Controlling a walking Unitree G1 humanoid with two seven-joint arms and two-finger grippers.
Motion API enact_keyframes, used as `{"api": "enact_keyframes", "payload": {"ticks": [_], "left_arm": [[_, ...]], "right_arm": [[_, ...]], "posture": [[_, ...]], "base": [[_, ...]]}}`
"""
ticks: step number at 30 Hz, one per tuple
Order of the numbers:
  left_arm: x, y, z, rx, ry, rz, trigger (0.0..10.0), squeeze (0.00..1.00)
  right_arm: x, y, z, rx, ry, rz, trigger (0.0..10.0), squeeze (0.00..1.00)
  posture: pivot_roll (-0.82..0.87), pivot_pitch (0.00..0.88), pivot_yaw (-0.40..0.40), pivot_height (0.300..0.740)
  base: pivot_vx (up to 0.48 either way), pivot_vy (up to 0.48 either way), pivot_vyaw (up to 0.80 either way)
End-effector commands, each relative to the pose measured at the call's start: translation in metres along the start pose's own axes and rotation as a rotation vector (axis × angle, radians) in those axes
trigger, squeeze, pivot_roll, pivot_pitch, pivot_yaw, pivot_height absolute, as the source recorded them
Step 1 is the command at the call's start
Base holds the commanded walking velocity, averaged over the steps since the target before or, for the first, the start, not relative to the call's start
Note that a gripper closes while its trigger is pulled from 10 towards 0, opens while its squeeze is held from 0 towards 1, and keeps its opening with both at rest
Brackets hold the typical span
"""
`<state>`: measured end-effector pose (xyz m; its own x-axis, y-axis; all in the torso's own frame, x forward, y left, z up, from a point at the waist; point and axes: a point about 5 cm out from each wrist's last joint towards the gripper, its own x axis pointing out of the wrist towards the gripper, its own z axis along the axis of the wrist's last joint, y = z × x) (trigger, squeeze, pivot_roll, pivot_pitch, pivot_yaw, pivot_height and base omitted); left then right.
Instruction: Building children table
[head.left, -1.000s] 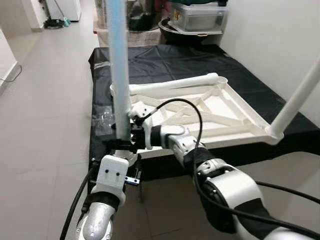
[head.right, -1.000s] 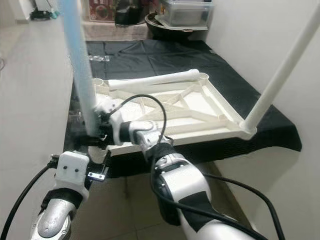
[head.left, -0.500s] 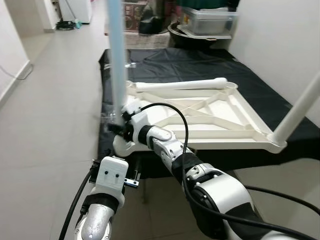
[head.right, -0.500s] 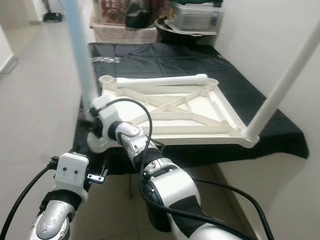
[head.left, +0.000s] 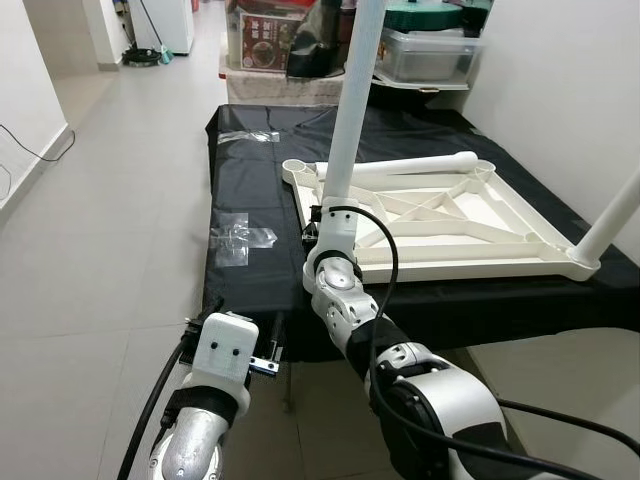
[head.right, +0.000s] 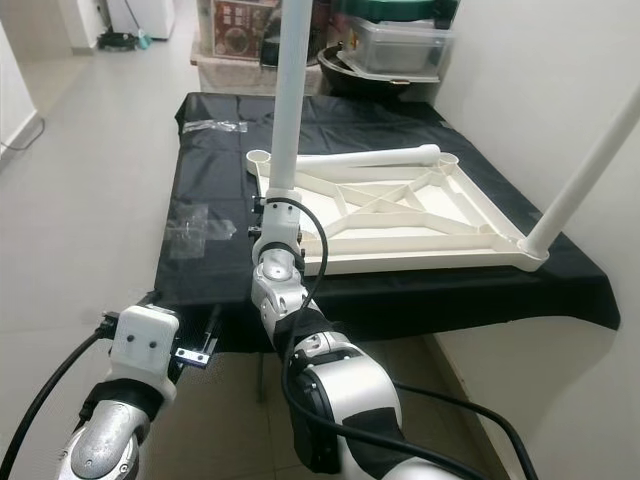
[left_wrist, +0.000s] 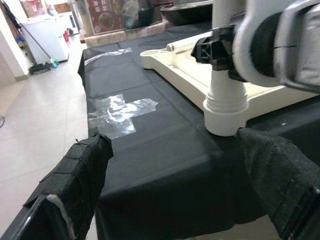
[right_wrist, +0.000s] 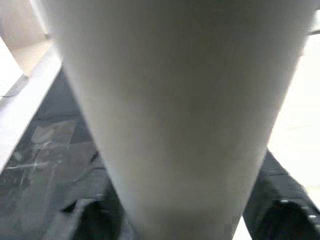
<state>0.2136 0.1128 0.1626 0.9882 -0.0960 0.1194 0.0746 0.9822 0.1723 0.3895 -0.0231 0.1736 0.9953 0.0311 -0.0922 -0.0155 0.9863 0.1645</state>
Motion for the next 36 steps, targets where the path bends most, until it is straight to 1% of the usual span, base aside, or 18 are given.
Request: {"api": "enact_keyframes", "payload": {"ticks": [1,5,6,9,10,11,13,14,16,19,22,26,29,30,33,34,35,36], "left_arm": [[-0.001,0.0,-0.002,0.003,0.004,-0.005,10.0,0.0],[-0.001,0.0,-0.001,0.004,0.002,-0.003,10.0,0.0],[-0.001,0.001,-0.001,0.005,0.0,-0.001,10.0,0.0],[0.0,0.0,0.0,0.005,-0.002,-0.001,10.0,0.0],[0.0,0.0,0.001,0.003,-0.004,-0.002,10.0,0.0],[0.0,0.0,0.001,0.003,-0.004,-0.002,10.0,0.0],[0.001,-0.001,0.001,0.001,-0.007,-0.004,10.0,0.0],[0.001,-0.001,0.001,0.001,-0.007,-0.004,10.0,0.0],[0.002,-0.003,0.001,-0.001,-0.008,-0.01,10.0,0.0],[0.002,-0.004,0.001,-0.002,-0.008,-0.012,10.0,0.0],[0.002,-0.003,0.002,0.0,-0.011,-0.009,10.0,0.0],[0.002,-0.002,0.003,0.004,-0.011,-0.004,10.0,0.0],[0.001,-0.001,0.003,0.005,-0.01,0.001,10.0,0.0],[0.001,-0.001,0.003,0.005,-0.009,0.003,10.0,0.0],[0.001,-0.001,0.003,0.005,-0.009,0.003,10.0,0.0],[0.001,-0.001,0.003,0.005,-0.008,0.004,10.0,0.0],[0.001,-0.001,0.003,0.005,-0.008,0.004,10.0,0.0],[0.001,-0.001,0.002,0.004,-0.006,0.005,10.0,0.0]], "right_arm": [[-0.01,0.026,-0.012,0.028,0.021,0.104,10.0,1.0],[-0.009,0.026,-0.005,-0.004,-0.031,0.144,10.0,1.0],[-0.008,0.024,-0.001,0.0,-0.051,0.179,10.0,0.0],[-0.006,0.022,0.005,-0.002,-0.079,0.255,10.0,0.0],[-0.005,0.022,0.009,-0.006,-0.084,0.408,10.0,0.0],[-0.005,0.022,0.009,-0.006,-0.084,0.408,10.0,0.0],[-0.004,0.016,0.014,-0.041,-0.053,0.671,10.0,0.0],[-0.004,0.016,0.014,-0.041,-0.053,0.671,10.0,0.0],[-0.006,0.002,0.013,-0.07,0.042,0.911,10.0,0.0],[-0.008,-0.001,0.013,-0.077,0.074,0.978,10.0,0.0],[-0.016,0.004,0.012,-0.144,0.144,1.186,10.0,0.0],[-0.019,0.012,0.012,-0.182,0.155,1.236,10.0,0.0],[-0.023,0.028,0.01,-0.214,0.153,1.267,10.0,0.0],[-0.025,0.033,0.009,-0.218,0.148,1.274,8.5,0.0],[-0.026,0.036,0.008,-0.219,0.145,1.278,8.5,0.0],[-0.025,0.037,0.006,-0.23,0.148,1.234,0.0,0.0],[-0.025,0.037,0.006,-0.23,0.148,1.234,0.0,0.0],[-0.021,0.039,0.005,-0.258,0.112,1.114,0.0,0.0]], "posture": [[0.09,0.048,-0.097,0.74],[0.09,0.051,-0.101,0.74],[0.09,0.051,-0.101,0.74],[0.09,0.051,-0.101,0.74],[0.08,0.053,-0.098,0.74],[0.08,0.053,-0.098,0.74],[0.08,0.052,-0.099,0.74],[0.08,0.052,-0.099,0.74],[0.08,0.048,-0.1,0.74],[0.08,0.048,-0.1,0.74],[0.09,0.051,-0.106,0.74],[0.1,0.054,-0.111,0.74],[0.1,0.06,-0.116,0.74],[0.1,0.062,-0.115,0.74],[0.1,0.062,-0.115,0.74],[0.1,0.063,-0.115,0.74],[0.1,0.063,-0.115,0.74],[0.1,0.066,-0.113,0.74]], "base": [[0.0,0.0,0.0],[0.0,0.0,0.0],[0.0,0.0,0.0],[0.0,0.0,0.0],[0.0,0.0,0.0],[0.0,0.0,0.0],[0.0,0.0,0.0],[0.0,0.0,0.0],[0.0,0.0,0.0],[0.0,0.0,0.0],[0.0,0.0,0.0],[0.0,0.0,0.0],[0.0,0.0,0.0],[0.0,0.0,0.0],[0.0,0.0,0.0],[0.0,0.0,0.0],[0.0,0.0,0.0],[0.0,0.0,0.0]]}}
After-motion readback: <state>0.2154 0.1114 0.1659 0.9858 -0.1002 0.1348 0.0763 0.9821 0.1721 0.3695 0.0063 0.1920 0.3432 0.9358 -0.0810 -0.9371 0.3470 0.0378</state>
